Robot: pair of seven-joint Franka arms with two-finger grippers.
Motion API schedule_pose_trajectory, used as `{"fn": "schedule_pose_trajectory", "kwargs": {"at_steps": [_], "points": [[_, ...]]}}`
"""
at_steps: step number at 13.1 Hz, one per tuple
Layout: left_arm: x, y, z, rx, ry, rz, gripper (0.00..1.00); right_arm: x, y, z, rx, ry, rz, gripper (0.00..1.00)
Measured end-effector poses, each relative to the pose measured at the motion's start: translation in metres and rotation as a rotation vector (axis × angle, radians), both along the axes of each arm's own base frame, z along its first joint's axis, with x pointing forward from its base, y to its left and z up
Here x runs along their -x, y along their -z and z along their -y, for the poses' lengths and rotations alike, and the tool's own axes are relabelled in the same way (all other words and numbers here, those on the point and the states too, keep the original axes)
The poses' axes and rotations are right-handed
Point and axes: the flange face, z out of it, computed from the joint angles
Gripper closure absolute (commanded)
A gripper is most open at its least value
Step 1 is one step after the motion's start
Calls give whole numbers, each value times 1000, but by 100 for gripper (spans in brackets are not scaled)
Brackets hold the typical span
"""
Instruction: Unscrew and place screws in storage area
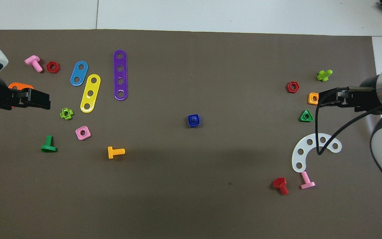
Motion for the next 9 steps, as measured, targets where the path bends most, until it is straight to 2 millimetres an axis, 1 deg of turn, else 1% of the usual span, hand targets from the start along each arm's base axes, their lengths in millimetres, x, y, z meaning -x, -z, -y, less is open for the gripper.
{"fn": "schedule_pose_trajectory", "kwargs": {"at_steps": [4,6,8,9], "points": [[0,0,0,0,6,0,0,0,0,0,0,0,0,0],[0,1,3,2,12,-3,0,0,0,0,0,0,0,0],[-2,9,16,27,28,-20,0,0,0,0,0,0,0,0],[-3,16,28,49,45,-37,1,0,0,0,0,0,0,0]]}}
